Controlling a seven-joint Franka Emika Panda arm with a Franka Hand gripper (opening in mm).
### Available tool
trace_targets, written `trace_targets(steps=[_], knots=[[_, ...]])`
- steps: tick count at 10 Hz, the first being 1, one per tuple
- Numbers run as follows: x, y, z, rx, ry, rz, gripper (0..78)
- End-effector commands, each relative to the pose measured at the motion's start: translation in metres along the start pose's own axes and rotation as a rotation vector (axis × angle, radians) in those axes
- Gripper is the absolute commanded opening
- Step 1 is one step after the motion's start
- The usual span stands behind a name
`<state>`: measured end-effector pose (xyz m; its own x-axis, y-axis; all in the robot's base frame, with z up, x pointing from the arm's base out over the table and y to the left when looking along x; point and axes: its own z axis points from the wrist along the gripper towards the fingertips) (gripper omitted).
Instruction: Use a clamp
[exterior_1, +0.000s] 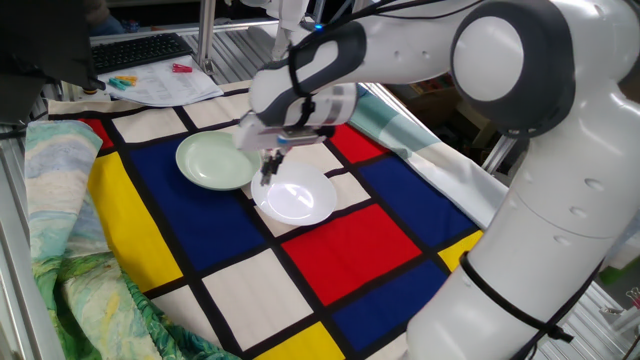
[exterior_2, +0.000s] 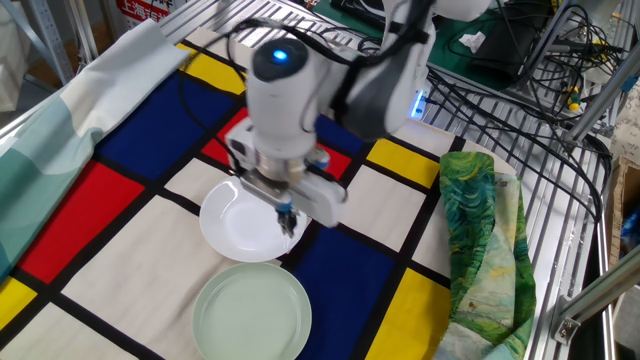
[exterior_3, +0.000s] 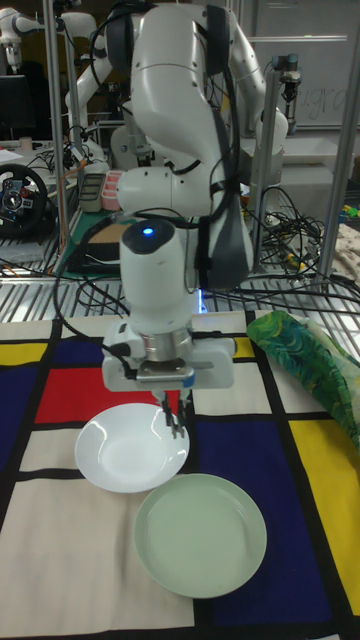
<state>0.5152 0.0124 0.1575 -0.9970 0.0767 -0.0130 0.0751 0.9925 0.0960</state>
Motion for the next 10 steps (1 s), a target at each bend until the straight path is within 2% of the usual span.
trace_targets(steps=[1, 3, 4, 7, 8, 9, 10], knots=[[-0.0077, 0.0259, 0.0042, -0.004, -0.036, 0.052, 1.3], [-0.0059, 0.0255, 0.0040, 0.012, -0.038, 0.048, 1.3], [-0.0059, 0.0255, 0.0040, 0.020, -0.046, 0.009, 1.3], [-0.0059, 0.0255, 0.0040, 0.018, -0.044, -0.102, 1.3], [-0.0059, 0.0255, 0.0040, 0.019, -0.043, -0.110, 1.3], [-0.0059, 0.0255, 0.0040, 0.053, -0.045, -0.184, 1.3], [-0.0059, 0.0255, 0.0040, 0.063, -0.055, -0.198, 1.3]])
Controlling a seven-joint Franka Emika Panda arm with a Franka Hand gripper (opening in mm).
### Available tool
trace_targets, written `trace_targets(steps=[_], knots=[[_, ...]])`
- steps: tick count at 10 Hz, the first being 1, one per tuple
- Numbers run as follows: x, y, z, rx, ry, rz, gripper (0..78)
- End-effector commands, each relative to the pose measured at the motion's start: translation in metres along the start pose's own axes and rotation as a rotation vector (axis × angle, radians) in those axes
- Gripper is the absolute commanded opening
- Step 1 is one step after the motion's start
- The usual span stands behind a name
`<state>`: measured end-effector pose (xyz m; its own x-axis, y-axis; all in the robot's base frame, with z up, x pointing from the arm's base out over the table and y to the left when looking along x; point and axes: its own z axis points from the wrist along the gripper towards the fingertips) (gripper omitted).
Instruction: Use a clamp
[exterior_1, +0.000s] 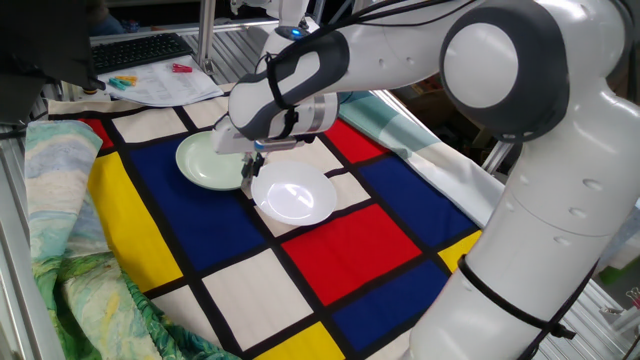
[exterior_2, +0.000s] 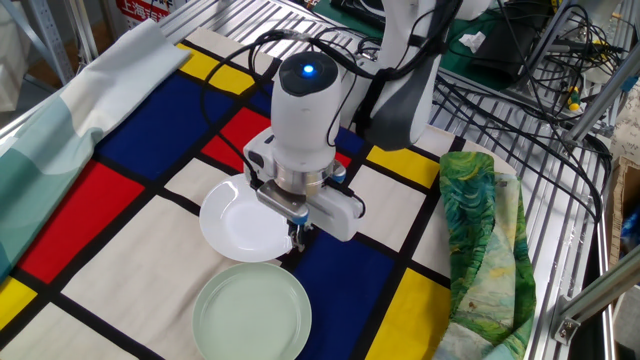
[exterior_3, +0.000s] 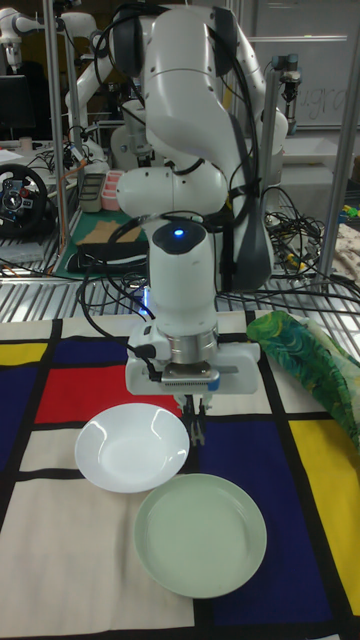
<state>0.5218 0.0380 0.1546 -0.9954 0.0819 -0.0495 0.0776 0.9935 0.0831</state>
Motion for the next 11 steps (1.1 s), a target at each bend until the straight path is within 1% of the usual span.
trace_targets(steps=[1, 3, 4, 5, 6, 7, 8, 9, 10, 11], knots=[[-0.001, 0.000, -0.001, 0.046, -0.025, -0.208, 1.3], [-0.001, 0.000, -0.001, 0.051, -0.042, -0.217, 1.3], [-0.001, 0.000, -0.001, 0.063, -0.042, -0.218, 1.3], [-0.001, 0.000, -0.001, 0.060, -0.043, -0.217, 1.3], [-0.001, 0.000, -0.001, 0.055, -0.047, -0.186, 1.3], [-0.002, 0.004, -0.002, 0.064, -0.050, -0.152, 1.3], [-0.005, 0.017, -0.004, 0.067, -0.047, -0.137, 1.3], [-0.010, 0.044, -0.010, 0.072, -0.046, -0.107, 1.3], [-0.010, 0.047, -0.010, 0.071, -0.047, -0.103, 1.3], [-0.014, 0.064, -0.009, 0.063, -0.059, -0.090, 1.3]])
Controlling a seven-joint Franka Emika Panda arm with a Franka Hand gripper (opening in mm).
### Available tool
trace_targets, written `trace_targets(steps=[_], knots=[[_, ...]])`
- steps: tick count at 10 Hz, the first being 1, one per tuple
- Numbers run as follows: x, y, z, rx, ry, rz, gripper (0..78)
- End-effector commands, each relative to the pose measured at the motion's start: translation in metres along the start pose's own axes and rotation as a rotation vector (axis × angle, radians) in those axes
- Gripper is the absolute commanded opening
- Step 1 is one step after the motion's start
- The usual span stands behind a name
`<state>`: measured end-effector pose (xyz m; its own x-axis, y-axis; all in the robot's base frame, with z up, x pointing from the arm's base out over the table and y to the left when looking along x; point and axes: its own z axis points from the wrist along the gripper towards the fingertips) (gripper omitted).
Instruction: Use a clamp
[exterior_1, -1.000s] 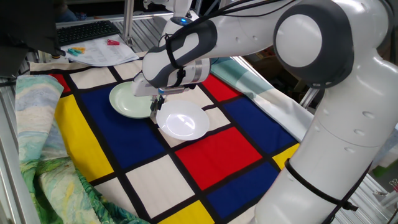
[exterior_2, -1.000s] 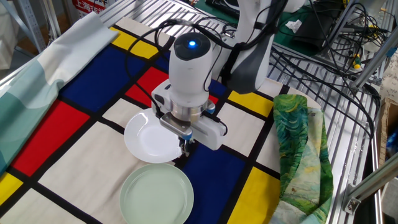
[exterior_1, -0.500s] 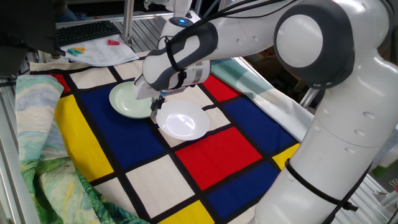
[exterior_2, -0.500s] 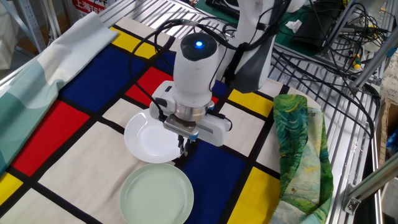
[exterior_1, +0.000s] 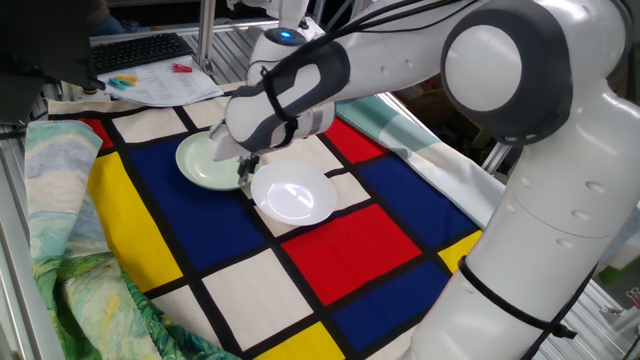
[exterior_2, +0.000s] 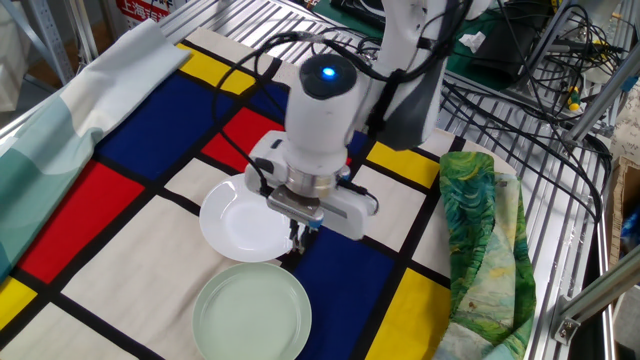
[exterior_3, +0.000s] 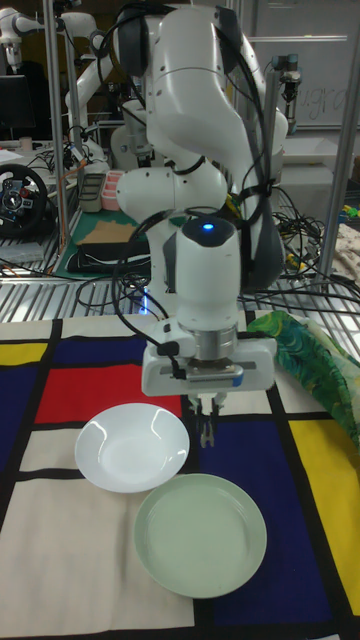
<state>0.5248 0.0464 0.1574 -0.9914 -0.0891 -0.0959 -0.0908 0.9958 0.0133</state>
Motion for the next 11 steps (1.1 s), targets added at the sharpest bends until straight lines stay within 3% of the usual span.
trace_targets(steps=[1, 5, 8, 11], knots=[[-0.022, 0.058, -0.006, 0.009, -0.027, 0.089, 1.3], [-0.051, 0.077, 0.008, 0.010, -0.049, 0.103, 1.3], [-0.063, 0.090, 0.015, 0.021, -0.074, 0.120, 1.3], [-0.071, 0.091, 0.020, 0.047, -0.099, 0.109, 1.3]])
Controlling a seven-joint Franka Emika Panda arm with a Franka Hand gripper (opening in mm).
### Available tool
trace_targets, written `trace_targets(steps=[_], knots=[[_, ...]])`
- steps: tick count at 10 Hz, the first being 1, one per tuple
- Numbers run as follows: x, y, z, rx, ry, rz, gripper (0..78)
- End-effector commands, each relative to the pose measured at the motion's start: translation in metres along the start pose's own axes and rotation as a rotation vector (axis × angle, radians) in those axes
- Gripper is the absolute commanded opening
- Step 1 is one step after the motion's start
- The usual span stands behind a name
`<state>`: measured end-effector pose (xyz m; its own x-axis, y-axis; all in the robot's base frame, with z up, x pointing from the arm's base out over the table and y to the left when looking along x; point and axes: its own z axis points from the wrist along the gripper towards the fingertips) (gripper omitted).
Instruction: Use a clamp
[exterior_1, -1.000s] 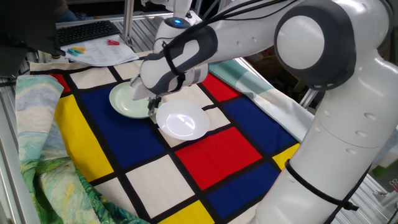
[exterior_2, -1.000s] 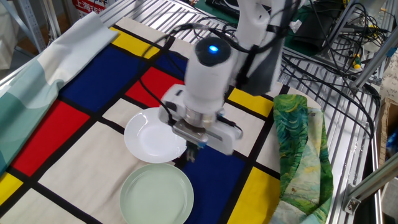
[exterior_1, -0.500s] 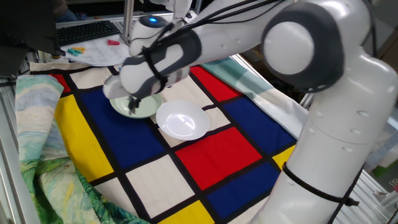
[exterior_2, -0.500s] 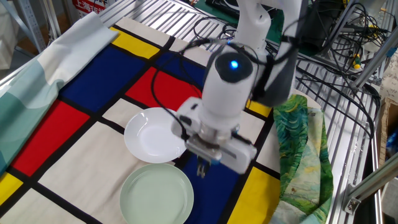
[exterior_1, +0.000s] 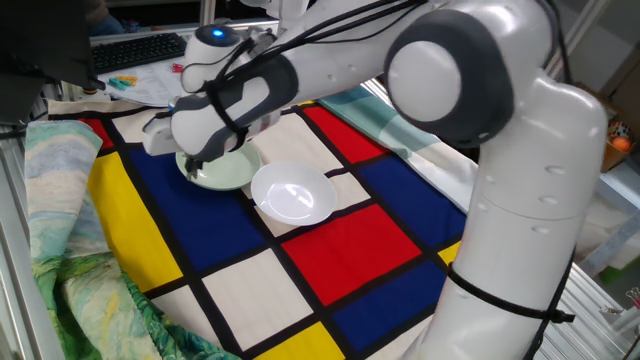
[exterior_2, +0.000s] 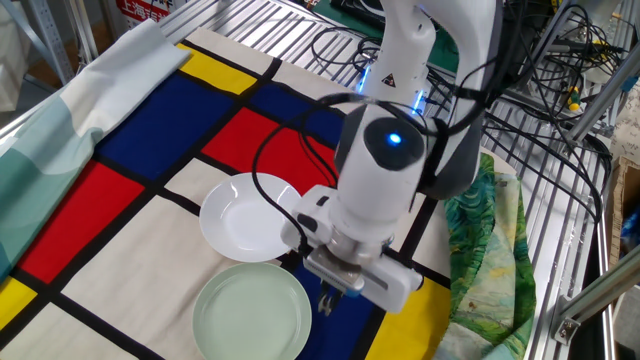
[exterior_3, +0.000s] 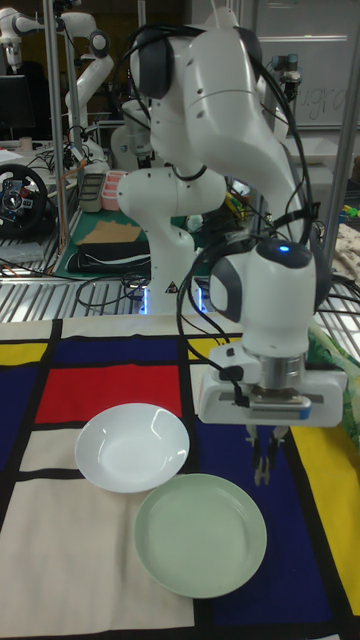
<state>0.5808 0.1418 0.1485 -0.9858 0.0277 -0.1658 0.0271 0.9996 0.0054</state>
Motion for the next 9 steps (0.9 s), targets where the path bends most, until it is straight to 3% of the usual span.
trace_targets(steps=[1, 5, 9], knots=[[-0.008, 0.002, 0.007, 0.034, -0.038, -0.010, 1.3], [-0.012, 0.004, 0.017, 0.039, -0.061, 0.002, 1.3], [-0.020, 0.002, 0.017, 0.070, -0.093, -0.005, 1.3]])
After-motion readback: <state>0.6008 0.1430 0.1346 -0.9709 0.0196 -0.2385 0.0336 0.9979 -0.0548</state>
